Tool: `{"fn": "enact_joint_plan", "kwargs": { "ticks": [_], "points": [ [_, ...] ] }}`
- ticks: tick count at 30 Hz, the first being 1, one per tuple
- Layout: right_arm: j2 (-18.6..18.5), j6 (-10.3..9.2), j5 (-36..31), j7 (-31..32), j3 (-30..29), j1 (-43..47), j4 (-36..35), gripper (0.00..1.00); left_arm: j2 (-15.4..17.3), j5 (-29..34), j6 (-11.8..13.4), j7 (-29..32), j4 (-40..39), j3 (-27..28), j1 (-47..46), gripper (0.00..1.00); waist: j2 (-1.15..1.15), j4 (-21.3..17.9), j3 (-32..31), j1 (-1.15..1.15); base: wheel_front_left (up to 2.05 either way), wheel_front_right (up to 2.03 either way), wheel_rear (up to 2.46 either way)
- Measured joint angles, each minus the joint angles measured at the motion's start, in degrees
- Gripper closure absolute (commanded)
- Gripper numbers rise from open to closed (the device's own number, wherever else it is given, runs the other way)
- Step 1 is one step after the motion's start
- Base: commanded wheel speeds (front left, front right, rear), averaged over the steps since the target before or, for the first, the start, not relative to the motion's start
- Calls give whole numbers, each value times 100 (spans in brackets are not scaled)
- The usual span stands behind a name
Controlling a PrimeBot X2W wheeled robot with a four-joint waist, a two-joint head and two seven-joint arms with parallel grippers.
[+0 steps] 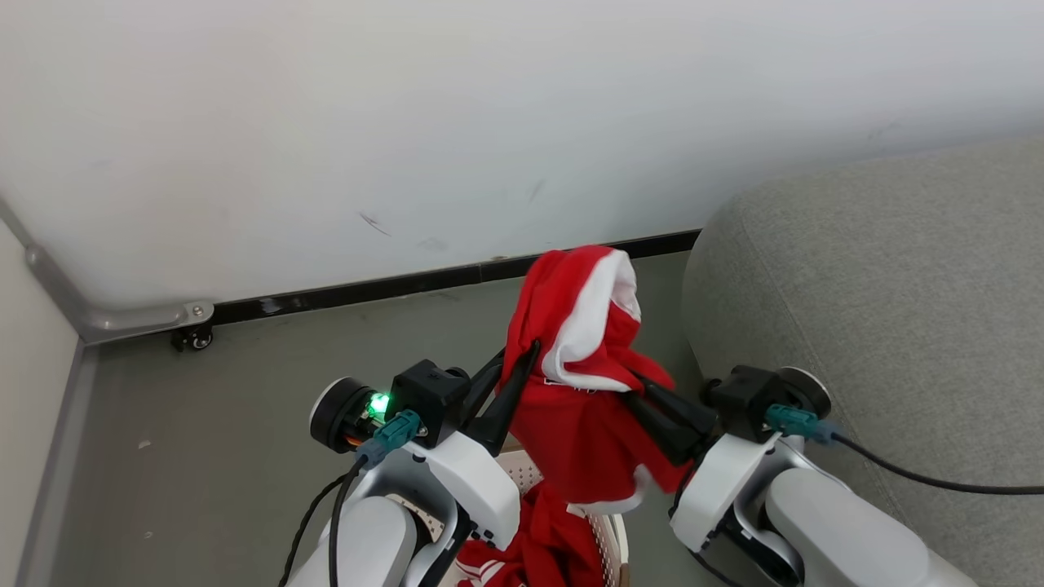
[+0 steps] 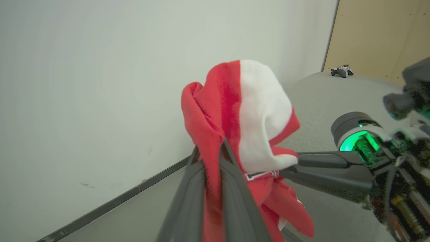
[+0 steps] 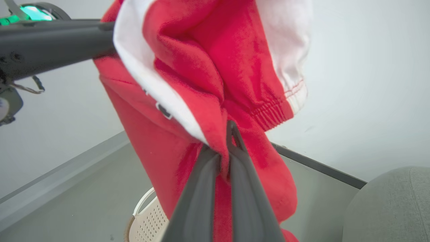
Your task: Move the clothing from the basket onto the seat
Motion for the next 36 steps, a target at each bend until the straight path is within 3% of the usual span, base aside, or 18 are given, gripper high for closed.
{"fn": "enact_joint_plan", "kwargs": {
  "ticks": [6,7,8,10,11,12,13,14,36],
  "points": [
    [-57,1,230,-58,-374,64,-108,100,2,-58,0,-80,20,8,10,100,0,-112,22,0,0,0,0],
    [-82,2,238,-59,-428,77,-116,100,1,-58,-1,-96,22,5,13,96,0,-127,25,0,0,0,0],
    [-107,3,274,-59,-492,80,-129,100,0,-63,-16,-104,22,4,14,87,0,-141,28,0,0,0,0],
    [-126,5,298,-64,-570,80,-145,100,-8,-82,-20,-113,22,-2,15,52,0,-153,31,0,0,0,0],
    [-157,5,312,-66,-645,79,-157,100,-16,-111,-25,-144,22,-7,16,42,0,-165,35,0,0,0,0],
    [-192,5,323,-66,-725,79,-158,100,-14,-121,-25,-159,21,-5,16,18,0,-174,37,0,0,0,0],
    [-233,4,327,-66,-795,79,-160,100,-13,-144,-27,-160,22,-4,17,4,0,-183,40,0,0,0,0],
    [-272,3,331,-66,-867,79,-163,100,-9,-159,-57,-163,22,-3,18,0,0,-190,43,0,0,0,0],
    [-701,2,211,-100,-2368,345,-488,100,29,-257,-278,-455,-98,-258,129,0,0,-397,85,0,0,0,0]
  ]
}}
